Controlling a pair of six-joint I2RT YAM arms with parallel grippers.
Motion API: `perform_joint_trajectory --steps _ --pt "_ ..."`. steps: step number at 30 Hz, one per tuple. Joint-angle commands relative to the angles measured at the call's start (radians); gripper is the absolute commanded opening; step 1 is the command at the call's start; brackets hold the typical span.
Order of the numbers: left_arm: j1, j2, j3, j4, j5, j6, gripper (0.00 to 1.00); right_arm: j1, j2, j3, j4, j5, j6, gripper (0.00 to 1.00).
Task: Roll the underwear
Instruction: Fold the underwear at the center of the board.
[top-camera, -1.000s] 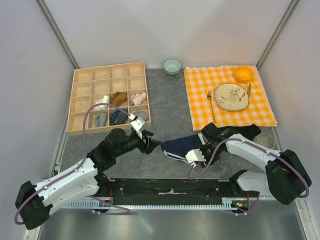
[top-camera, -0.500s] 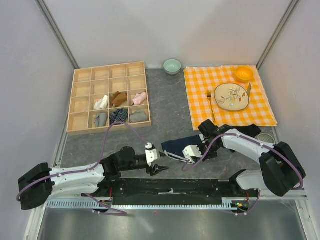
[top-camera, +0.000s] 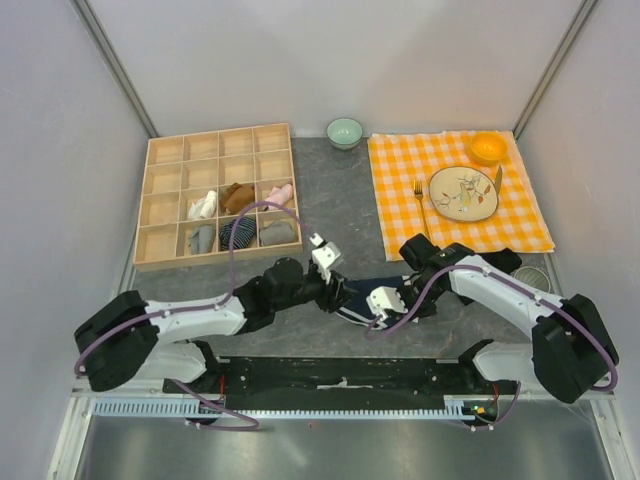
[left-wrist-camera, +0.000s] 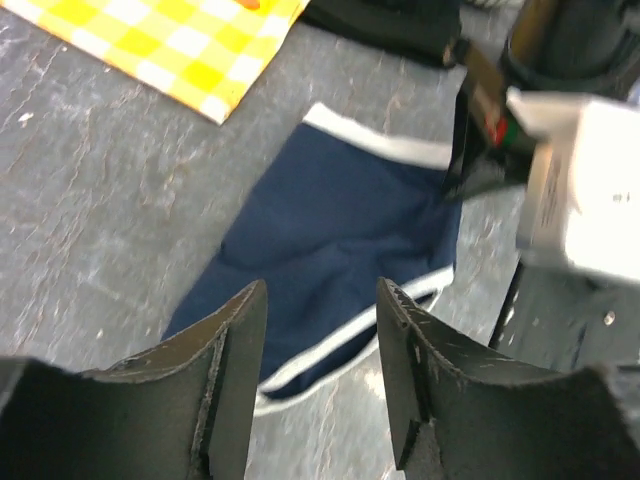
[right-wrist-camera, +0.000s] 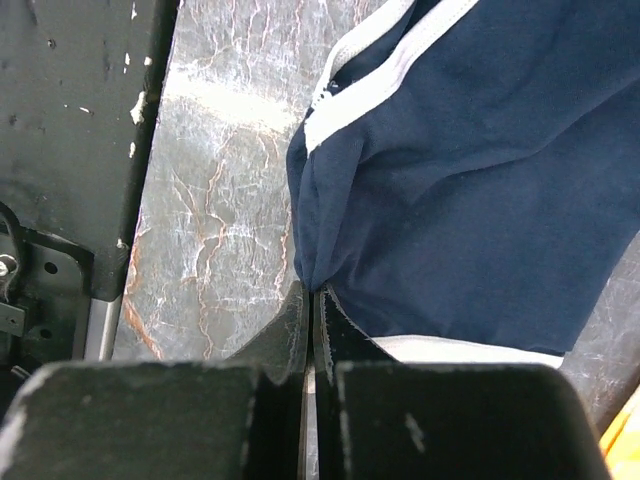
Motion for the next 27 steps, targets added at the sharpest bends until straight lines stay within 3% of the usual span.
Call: perform_joint_trajectory --steps 1,7,10,15,22,27 --pt "0.023 0.131 0.166 -0.017 0.080 -0.147 0.52 -0.006 0.000 0.027 -0.030 -0.049 0.016 0.00" --pt "0.023 0.382 0.298 -0.009 0.174 -0.159 0.29 -0.058 -0.001 0.035 -0.016 -0.072 0.016 0.00" --pt "0.025 0.476 0.311 0.013 0.201 -0.172 0.23 -0.087 -0.006 0.050 -0.019 -0.080 0.013 0.00" --pt "0.023 0.576 0.299 0.024 0.192 -0.184 0.20 -0.116 0.005 0.080 -0.024 -0.101 0.008 0.00" --pt "0.025 0.602 0.285 0.021 0.145 -0.179 0.20 -0.165 0.075 0.135 -0.022 -0.159 0.025 0.00" --pt "0.035 0.524 0.241 0.053 0.073 -0.210 0.29 -0.225 0.166 0.202 -0.024 -0.212 0.046 0.00"
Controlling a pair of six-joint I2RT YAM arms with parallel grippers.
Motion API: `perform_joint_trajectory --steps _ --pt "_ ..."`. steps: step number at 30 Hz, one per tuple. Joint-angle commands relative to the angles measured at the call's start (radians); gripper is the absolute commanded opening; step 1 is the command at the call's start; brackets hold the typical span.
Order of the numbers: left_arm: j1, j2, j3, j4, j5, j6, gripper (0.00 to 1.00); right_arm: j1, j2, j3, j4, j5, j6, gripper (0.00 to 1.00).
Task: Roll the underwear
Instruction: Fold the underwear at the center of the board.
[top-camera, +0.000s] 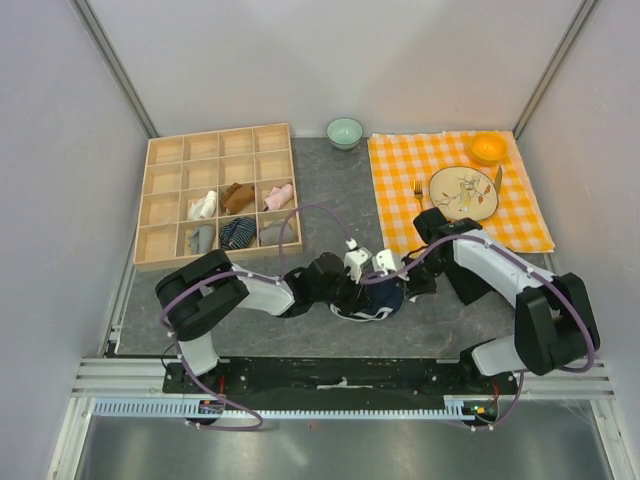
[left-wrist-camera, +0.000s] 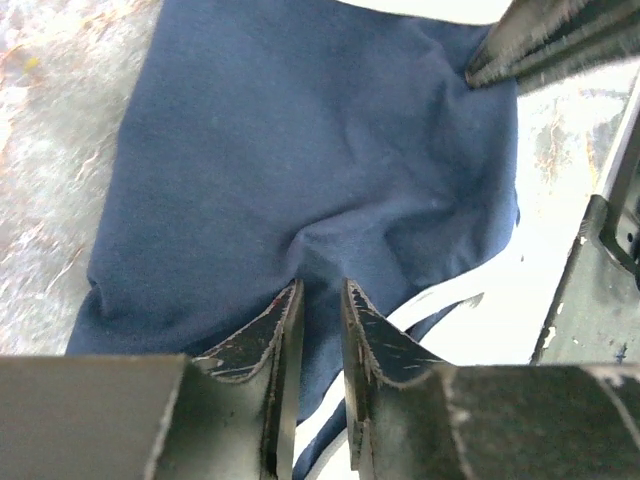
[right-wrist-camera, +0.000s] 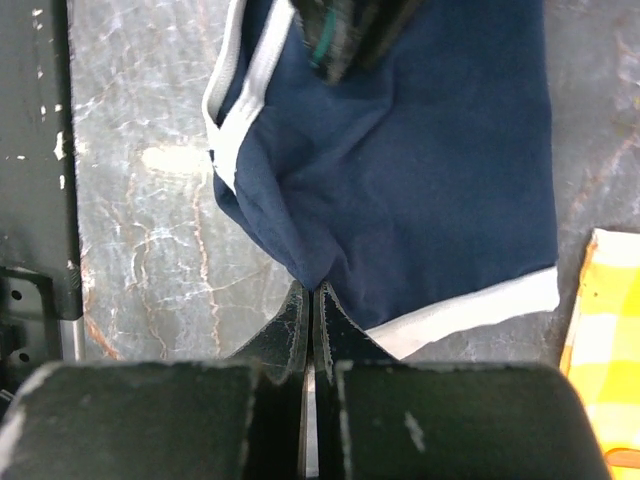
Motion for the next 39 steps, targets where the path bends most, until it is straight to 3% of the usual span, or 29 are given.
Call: perform_joint_trajectory --steps 1,6,9,11,14,21,30,39 --pt "0.019 -0.083 -0.057 0.042 -0.101 -0.046 0.31 -0.052 0.088 0.078 -0.008 -0.102 0.022 0.00" --pt "0.031 -0.271 -0.152 0.096 -0.123 -0.004 0.42 -0.063 0.188 0.150 -0.032 -0.119 0.036 0.00" --pt "0.029 -0.353 -0.232 0.177 -0.049 0.107 0.50 -0.069 0.234 0.188 -0.042 -0.133 0.055 0.00" --pt "0.025 -0.388 -0.330 0.318 0.015 0.205 0.54 -0.069 0.260 0.214 -0.046 -0.140 0.072 0.00" --pt "0.013 -0.419 -0.436 0.494 0.074 0.373 0.66 -0.069 0.292 0.237 -0.049 -0.148 0.086 0.00" --pt "-0.026 -0.301 -0.447 0.646 0.157 0.587 0.67 -0.073 0.326 0.259 -0.059 -0.165 0.105 0.00" --pt "-0.115 -0.083 -0.309 0.694 0.057 0.704 0.71 -0.075 0.328 0.259 -0.088 -0.191 0.095 0.00" --pt "-0.168 0.044 -0.229 0.693 -0.133 0.733 0.70 -0.076 0.306 0.248 -0.106 -0.222 0.086 0.00"
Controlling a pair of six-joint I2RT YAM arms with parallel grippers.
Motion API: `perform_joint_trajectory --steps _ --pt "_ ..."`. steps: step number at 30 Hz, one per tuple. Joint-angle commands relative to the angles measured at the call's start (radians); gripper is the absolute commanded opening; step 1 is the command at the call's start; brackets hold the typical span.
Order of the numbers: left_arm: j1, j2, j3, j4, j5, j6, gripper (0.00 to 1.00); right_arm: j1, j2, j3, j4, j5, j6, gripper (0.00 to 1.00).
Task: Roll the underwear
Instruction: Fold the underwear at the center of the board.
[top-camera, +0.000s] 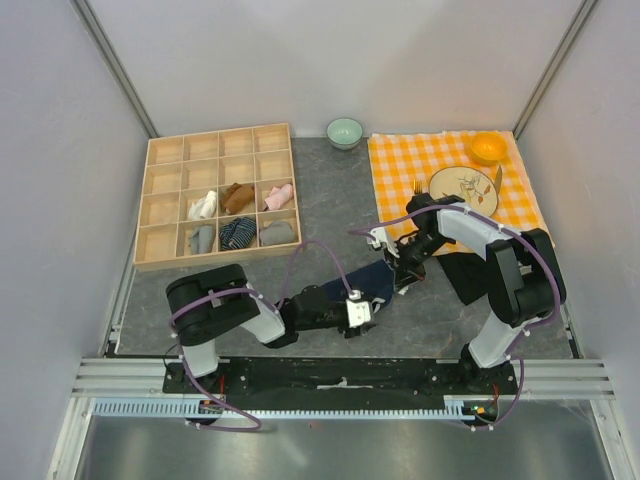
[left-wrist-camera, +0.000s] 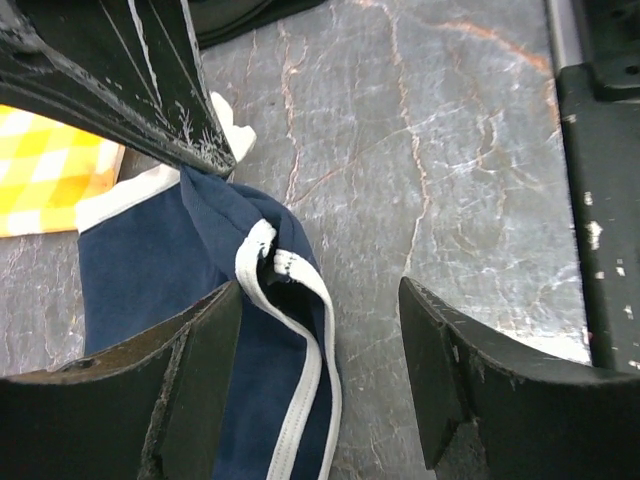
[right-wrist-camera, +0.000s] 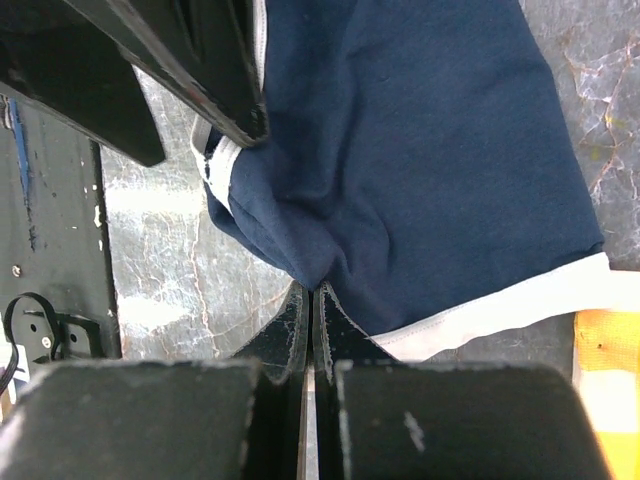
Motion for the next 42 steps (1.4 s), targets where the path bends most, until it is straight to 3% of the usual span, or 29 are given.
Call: perform_joint_trajectory --steps 1,4,8,11,12,14,15,16,21,23,28,42 --pt "-0.031 0.057 0.042 0.071 -0.158 0.082 0.70 -0.002 -0.021 0.017 -0.029 -0.074 -0.018 0.00" --pt "-0.042 0.077 0.053 0.070 -0.244 0.082 0.68 -0.002 -0.029 0.009 -0.037 -0.079 -0.026 0.00" --pt "-0.045 0.093 0.064 0.066 -0.253 0.077 0.65 -0.002 -0.036 0.000 -0.046 -0.083 -0.033 0.00" --pt "-0.046 0.093 0.078 0.039 -0.276 0.069 0.54 -0.002 -0.042 -0.008 -0.055 -0.091 -0.039 0.00" --pt "-0.046 0.090 0.081 0.030 -0.273 0.068 0.41 -0.002 -0.046 -0.009 -0.060 -0.093 -0.039 0.00" --pt "-0.046 0.081 0.084 -0.009 -0.266 0.046 0.25 -0.002 -0.053 -0.017 -0.072 -0.094 -0.047 0.00" --pt "-0.046 0.064 0.081 -0.027 -0.261 0.037 0.07 -0.004 -0.059 -0.020 -0.077 -0.093 -0.049 0.00" --pt "-0.046 0.052 0.073 -0.054 -0.261 -0.004 0.02 -0.002 -0.064 -0.031 -0.080 -0.093 -0.055 0.00" --pt "-0.045 -0.062 0.030 -0.154 -0.156 -0.202 0.02 -0.004 -0.101 -0.077 -0.116 -0.060 -0.084 0.00" --pt "-0.045 -0.105 0.030 -0.223 -0.076 -0.346 0.02 -0.004 -0.108 -0.100 -0.149 -0.053 -0.110 0.00" --pt "-0.045 -0.125 0.015 -0.224 0.035 -0.605 0.02 0.001 -0.135 -0.152 -0.186 -0.044 -0.144 0.01" --pt "0.015 -0.021 0.000 -0.125 0.056 -0.802 0.02 0.004 -0.104 -0.065 -0.115 -0.042 -0.067 0.06"
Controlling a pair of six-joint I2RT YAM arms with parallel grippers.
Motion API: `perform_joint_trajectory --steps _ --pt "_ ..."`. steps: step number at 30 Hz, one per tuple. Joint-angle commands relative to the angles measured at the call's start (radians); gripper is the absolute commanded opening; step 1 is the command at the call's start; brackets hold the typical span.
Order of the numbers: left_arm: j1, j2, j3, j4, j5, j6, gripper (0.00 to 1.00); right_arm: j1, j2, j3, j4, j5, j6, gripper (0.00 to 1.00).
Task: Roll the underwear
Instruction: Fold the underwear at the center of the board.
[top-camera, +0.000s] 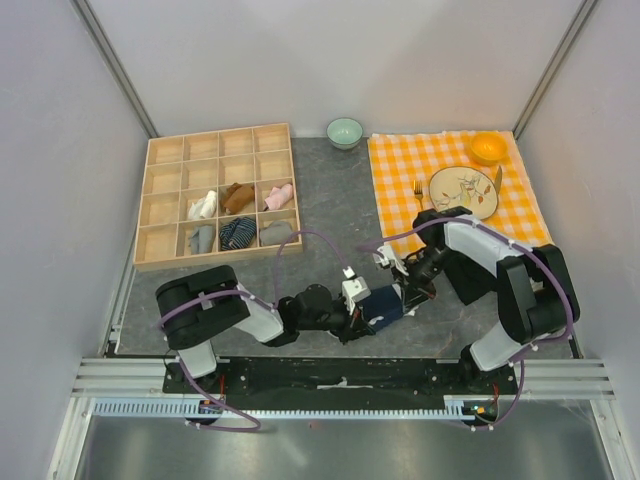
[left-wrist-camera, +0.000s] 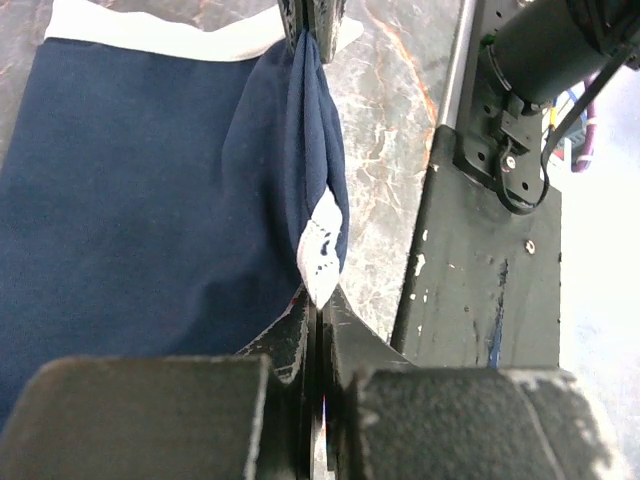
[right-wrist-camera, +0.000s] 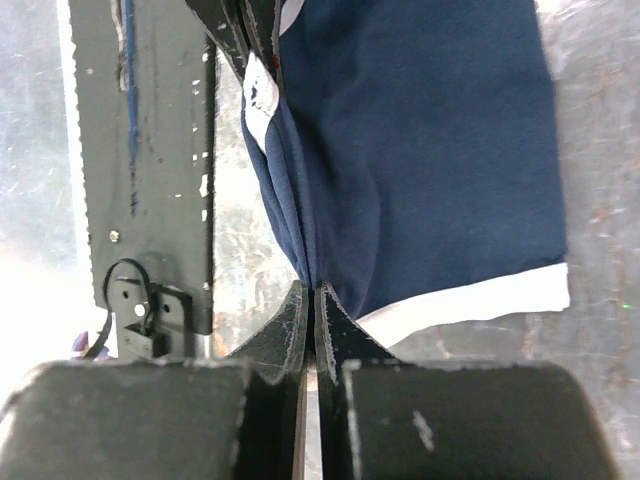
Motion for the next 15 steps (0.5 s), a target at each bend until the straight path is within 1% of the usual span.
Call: perform_joint_trajectory --steps 1,4,11,15 --pt "0.039 0.033 -0.031 0.100 0.024 -0.130 0.02 -0.002 0.025 0.072 0.044 -0.010 0.022 0.06" --pt "0.061 0.044 -0.045 0.134 0.024 -0.159 0.02 0.000 0.053 0.095 0.050 -0.016 0.026 0.06" --pt "0.107 0.042 -0.053 0.145 0.024 -0.188 0.02 0.008 0.096 0.138 0.073 -0.024 0.054 0.08" --pt "0.148 0.047 -0.053 0.143 0.038 -0.216 0.02 0.008 0.105 0.157 0.118 -0.024 0.109 0.10"
